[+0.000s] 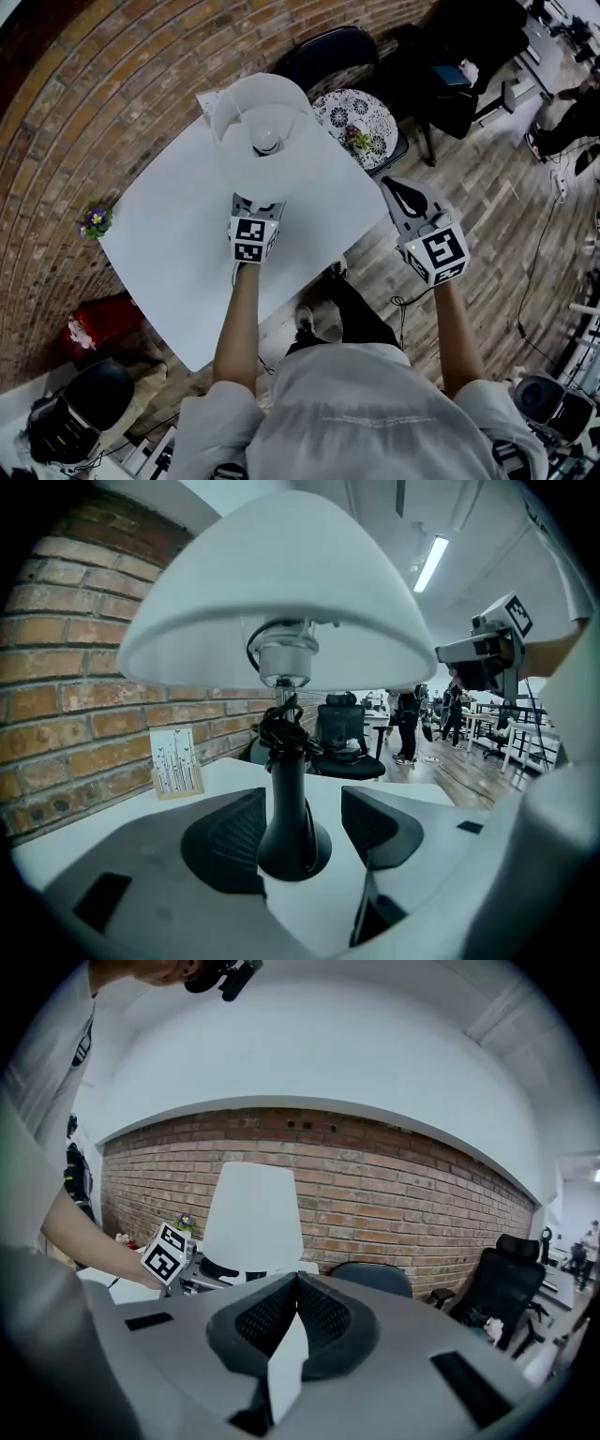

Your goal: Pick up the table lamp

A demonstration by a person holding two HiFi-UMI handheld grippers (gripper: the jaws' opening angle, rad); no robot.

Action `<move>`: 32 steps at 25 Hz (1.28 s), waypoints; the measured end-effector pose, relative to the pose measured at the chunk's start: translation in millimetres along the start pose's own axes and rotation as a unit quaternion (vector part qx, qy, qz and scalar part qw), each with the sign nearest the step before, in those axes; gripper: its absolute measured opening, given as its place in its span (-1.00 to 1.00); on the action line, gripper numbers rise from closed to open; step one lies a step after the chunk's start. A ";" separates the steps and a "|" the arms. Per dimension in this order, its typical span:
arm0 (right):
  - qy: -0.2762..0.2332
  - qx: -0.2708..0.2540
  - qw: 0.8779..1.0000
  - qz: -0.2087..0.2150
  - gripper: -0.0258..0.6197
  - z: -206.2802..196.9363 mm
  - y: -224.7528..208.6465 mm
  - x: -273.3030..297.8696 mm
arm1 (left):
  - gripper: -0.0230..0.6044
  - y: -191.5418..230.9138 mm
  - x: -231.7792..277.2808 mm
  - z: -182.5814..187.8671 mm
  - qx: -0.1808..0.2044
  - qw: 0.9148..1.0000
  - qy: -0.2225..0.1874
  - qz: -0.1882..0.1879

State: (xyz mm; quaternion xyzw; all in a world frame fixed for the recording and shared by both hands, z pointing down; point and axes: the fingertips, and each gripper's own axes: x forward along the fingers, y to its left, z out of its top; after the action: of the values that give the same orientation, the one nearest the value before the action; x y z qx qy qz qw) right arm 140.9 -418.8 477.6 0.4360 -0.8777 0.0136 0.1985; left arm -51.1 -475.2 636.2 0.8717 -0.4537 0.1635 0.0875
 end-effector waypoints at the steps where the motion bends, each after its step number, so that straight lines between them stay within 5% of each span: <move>1: 0.000 0.004 1.000 0.002 -0.91 -1.3 -0.2 1.8 | -0.16 1.7 4.7 -3.0 0.000 1.000 0.001 0.005; 32: 0.024 0.043 0.999 0.004 -0.85 -38.9 -16.0 -6.9 | -0.45 20.4 45.7 10.9 -0.023 0.997 -0.057 0.047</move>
State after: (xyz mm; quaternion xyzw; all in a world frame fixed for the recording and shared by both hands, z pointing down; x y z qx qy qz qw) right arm 170.0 -415.8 508.6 0.4401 -0.8731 0.0624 0.2004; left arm -41.1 -525.0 642.8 0.8548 -0.5023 0.1073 0.0737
